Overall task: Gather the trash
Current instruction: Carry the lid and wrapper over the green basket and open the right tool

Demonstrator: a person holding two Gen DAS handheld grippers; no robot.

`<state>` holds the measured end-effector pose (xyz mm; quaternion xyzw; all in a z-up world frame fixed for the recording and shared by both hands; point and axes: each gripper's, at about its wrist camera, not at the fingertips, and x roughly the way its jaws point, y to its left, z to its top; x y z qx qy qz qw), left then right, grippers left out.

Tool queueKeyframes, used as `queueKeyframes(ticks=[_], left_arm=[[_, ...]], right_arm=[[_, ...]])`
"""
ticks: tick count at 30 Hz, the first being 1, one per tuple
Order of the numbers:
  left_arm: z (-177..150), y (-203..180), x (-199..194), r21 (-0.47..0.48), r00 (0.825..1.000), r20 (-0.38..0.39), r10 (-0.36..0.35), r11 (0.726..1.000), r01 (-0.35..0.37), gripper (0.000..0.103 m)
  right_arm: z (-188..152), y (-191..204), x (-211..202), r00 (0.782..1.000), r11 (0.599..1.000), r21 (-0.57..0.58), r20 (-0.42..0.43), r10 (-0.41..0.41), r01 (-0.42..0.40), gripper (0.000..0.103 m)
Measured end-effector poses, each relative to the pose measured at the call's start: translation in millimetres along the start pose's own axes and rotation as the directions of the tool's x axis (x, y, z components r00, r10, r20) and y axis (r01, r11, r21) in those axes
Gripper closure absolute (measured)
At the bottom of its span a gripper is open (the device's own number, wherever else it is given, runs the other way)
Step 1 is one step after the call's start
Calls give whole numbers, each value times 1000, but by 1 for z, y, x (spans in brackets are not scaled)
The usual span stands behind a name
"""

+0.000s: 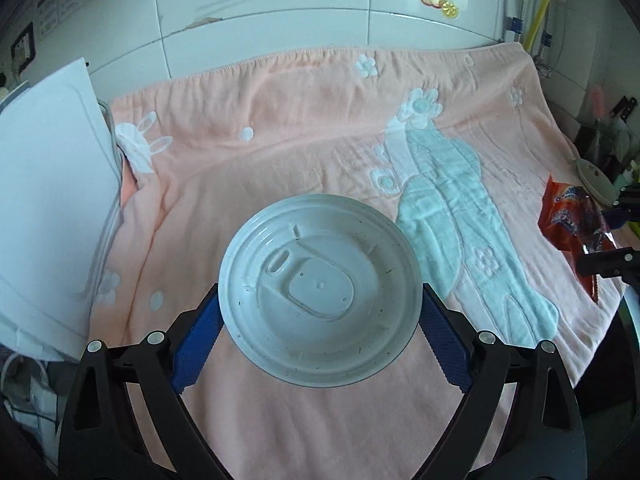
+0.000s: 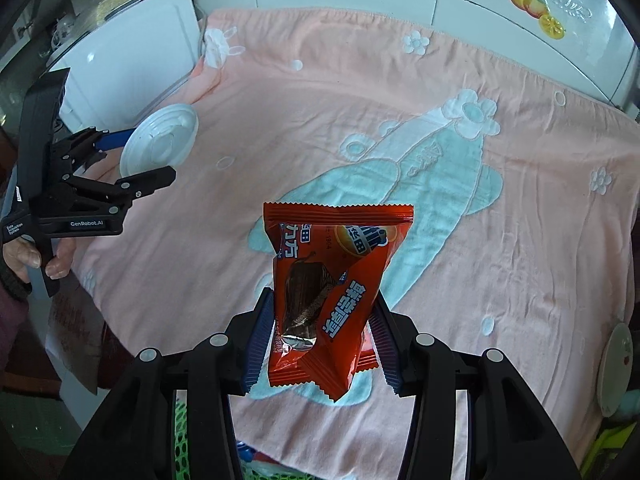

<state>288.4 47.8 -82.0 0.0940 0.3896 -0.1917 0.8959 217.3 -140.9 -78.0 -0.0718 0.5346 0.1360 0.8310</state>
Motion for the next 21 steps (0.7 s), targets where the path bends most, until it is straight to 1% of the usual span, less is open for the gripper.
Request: queueKeyframes(ticks=[6,8,11,17,21], left_arm=[[-34,-26,-62,8,999,38,17,1000,-17,12],[-47,-37,-81,24,998,50,36,999,-37,12],[-68,-52,-107,24,998,59,29,999,-30,12],[-116,-78,-147,15,997,71,39,999,-41,12],[-148,-91,-160,18,997,54,50,999,-51,12]], right_arm=[[-51,30,-23,1000,998,-62,-11,16,-16,57],[-67,42,-27,1000,996,-88,-21,17,-19,57],[-91,60,-32,1000,992,-130,-31,4,-8,57],[-134,85,-37,998,988,-152,-64,11,-21,57],[-157,97,-33,996,986,-164,-84,-1,-13,56]])
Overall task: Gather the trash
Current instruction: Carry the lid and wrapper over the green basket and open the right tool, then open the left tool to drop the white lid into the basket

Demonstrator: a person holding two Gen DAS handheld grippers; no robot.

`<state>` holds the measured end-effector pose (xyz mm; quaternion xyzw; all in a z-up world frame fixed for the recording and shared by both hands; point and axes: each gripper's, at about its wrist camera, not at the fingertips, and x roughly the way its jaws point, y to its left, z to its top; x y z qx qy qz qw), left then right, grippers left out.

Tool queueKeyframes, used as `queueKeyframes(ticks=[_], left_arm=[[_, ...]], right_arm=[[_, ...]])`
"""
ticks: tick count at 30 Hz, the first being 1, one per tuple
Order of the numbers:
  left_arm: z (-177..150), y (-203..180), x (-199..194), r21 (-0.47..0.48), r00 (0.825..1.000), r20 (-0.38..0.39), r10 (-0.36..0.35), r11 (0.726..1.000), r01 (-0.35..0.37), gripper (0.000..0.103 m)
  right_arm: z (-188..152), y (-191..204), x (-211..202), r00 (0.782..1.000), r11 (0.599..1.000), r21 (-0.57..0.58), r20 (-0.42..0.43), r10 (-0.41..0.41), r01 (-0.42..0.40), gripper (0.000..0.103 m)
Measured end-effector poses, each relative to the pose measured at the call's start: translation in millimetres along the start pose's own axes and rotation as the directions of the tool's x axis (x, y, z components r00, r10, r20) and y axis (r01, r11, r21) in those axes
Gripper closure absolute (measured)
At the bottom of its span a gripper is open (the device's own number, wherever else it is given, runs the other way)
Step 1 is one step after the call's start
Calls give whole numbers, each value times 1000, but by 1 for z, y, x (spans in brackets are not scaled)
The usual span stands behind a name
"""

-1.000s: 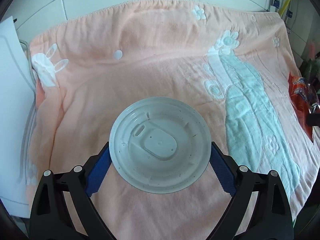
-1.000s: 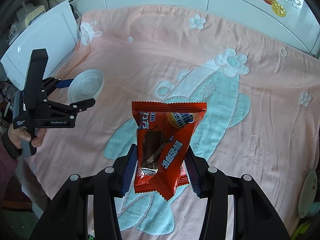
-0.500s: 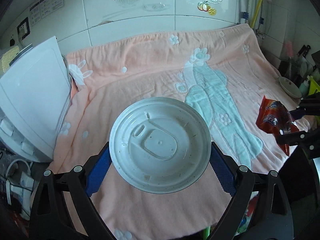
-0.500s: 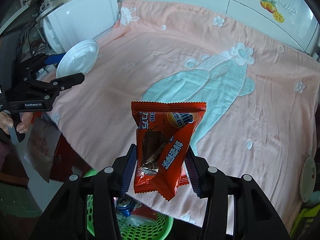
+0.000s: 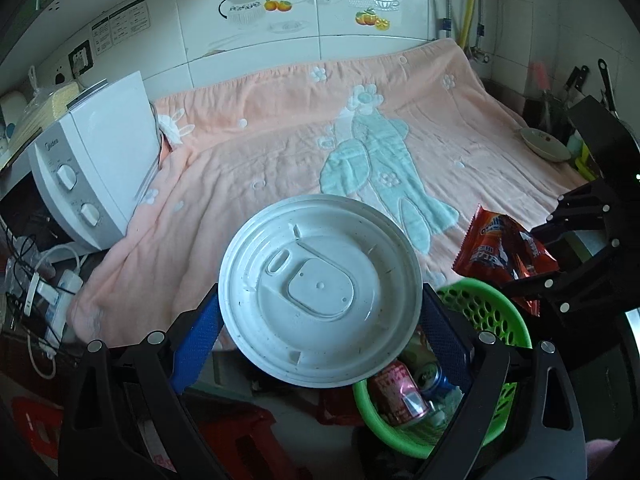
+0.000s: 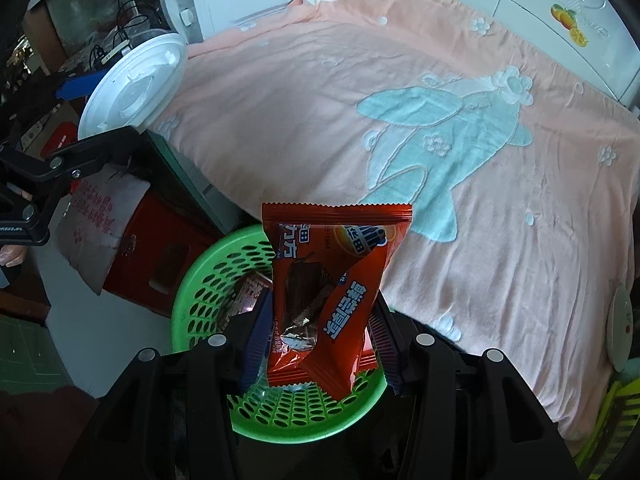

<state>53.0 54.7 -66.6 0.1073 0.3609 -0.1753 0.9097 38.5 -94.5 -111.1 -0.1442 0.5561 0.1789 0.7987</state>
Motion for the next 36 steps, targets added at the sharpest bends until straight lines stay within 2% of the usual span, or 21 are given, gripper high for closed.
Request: queueKeyframes(ticks=[2,8,14,17,19,29,36], left_arm=[[-15,-5,-6,-1,1000,-8,5,1000,-5,12],[-52,-16,-14,-34,999,-45,-10,999,9,12],[-71,-21,-13,-66,997,-73,-25,998,20,12],[-75,-25,-12,-73,996,-77,-36,997,31,12],[-77,-31,-9,-77,996,-81,-44,996,38,12],[-74,-63,12,-74,989,-109,-98,993,90,12],[-67,-73,26,-96,983,-126,-130,988,119,11]], right_arm=[[-7,3,3,1000,1000,7,-9,10,-10,55],[-21,11,8,999,997,54,-6,51,-50,33],[-29,15,3,999,997,60,4,51,-51,32],[-33,14,-5,999,997,63,25,38,-40,25],[-37,12,-12,999,997,72,34,37,-39,24],[-66,-1,-38,995,990,131,76,-63,52,17],[-84,1,-46,983,979,135,79,-167,156,15]])
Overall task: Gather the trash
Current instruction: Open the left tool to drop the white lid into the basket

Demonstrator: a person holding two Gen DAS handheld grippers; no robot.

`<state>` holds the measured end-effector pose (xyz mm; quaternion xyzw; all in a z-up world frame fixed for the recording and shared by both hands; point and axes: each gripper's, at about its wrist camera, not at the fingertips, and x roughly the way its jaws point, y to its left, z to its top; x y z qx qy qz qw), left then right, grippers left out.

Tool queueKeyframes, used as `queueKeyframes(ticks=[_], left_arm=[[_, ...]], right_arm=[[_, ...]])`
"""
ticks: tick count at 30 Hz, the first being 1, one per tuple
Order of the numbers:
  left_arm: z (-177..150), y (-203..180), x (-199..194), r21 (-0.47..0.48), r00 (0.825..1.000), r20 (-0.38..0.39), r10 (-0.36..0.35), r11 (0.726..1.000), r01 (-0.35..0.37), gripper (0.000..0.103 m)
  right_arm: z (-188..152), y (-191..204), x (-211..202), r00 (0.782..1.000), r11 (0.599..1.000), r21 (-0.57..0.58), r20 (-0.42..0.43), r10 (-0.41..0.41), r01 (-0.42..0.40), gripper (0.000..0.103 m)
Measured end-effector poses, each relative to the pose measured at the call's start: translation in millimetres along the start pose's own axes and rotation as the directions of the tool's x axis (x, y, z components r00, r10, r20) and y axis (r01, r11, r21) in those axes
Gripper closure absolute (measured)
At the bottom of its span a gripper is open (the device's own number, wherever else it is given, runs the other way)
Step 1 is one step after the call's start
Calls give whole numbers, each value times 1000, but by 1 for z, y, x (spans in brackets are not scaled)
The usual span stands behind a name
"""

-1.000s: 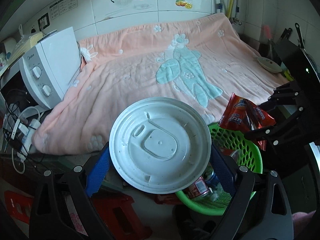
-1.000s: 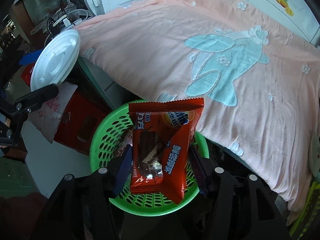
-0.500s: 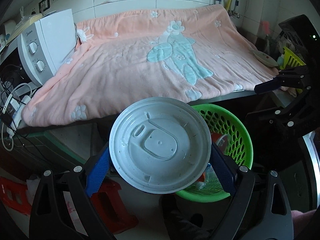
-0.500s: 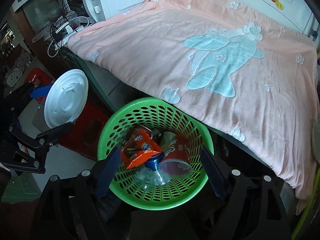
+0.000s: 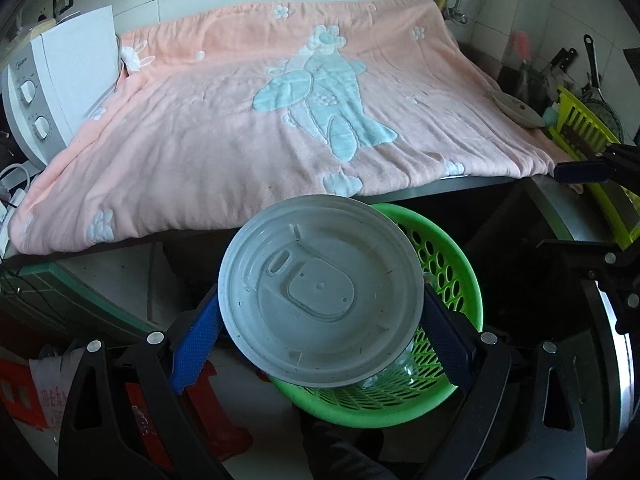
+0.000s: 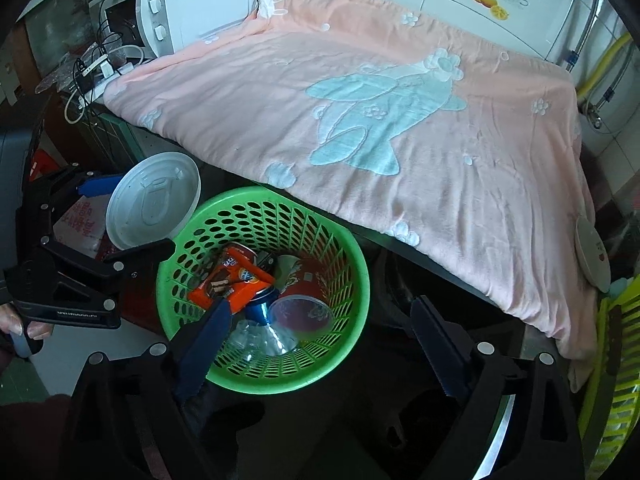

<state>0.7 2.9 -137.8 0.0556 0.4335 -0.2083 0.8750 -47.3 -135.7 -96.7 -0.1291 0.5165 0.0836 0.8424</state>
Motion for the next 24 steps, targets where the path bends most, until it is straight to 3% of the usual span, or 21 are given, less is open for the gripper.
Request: queueKeyframes(ticks=[10,24], left_arm=[[4,-13,9,9,999,-20,-29,1000,29,9],[6,-10,-7,-26,1000,1,-12,1000,12,6]], right_arm=[[-14,-1,-4,1000,999,37,15,-14,14,14],[-33,-2,-15,999,993,114,43,14,-19,12]])
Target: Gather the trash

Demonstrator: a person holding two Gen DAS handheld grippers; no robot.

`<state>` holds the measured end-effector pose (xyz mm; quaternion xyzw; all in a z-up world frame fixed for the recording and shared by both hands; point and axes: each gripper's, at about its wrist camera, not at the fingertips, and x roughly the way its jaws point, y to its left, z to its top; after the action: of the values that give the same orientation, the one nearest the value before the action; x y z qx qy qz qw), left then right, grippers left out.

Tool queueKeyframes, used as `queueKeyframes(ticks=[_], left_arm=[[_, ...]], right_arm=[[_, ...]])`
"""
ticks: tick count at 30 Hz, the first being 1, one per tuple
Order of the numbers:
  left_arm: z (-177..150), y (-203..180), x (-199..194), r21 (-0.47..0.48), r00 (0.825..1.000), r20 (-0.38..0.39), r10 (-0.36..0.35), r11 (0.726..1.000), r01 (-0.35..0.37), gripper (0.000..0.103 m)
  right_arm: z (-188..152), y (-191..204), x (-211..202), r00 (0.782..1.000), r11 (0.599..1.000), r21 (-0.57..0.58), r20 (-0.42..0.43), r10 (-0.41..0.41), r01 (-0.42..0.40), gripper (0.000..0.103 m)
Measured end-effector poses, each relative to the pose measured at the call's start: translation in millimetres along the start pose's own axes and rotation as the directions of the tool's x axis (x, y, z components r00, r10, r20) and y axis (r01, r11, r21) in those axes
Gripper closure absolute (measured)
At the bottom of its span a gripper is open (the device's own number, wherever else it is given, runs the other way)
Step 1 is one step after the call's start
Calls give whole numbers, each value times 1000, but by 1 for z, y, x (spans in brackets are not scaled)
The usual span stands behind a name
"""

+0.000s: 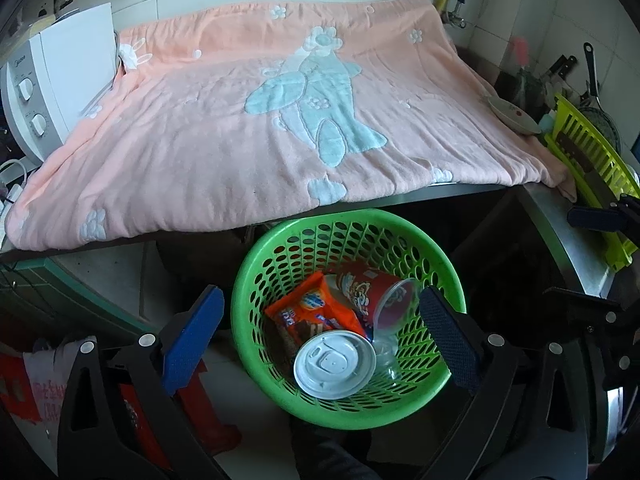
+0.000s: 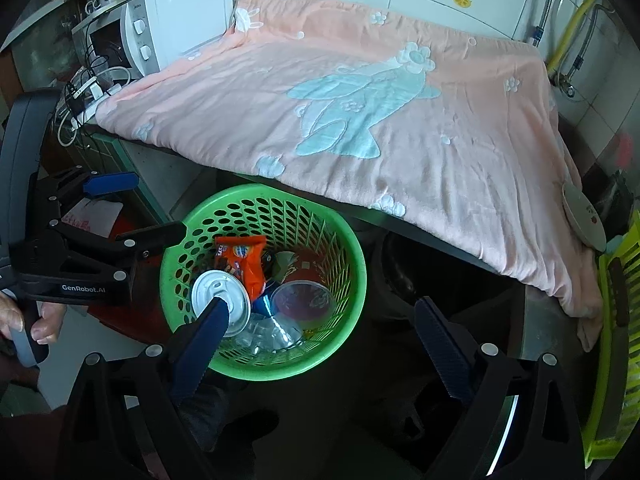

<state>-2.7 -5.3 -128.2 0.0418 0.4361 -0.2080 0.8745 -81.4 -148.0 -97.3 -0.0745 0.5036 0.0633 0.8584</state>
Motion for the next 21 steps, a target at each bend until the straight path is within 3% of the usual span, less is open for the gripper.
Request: queueKeyframes(ticks=[21], left_arm=[[-4,7,-62,-72,985,87,147,987,-141,5]], right_arm=[[-13,6,-26,997,997,63,69,35,-39,12]])
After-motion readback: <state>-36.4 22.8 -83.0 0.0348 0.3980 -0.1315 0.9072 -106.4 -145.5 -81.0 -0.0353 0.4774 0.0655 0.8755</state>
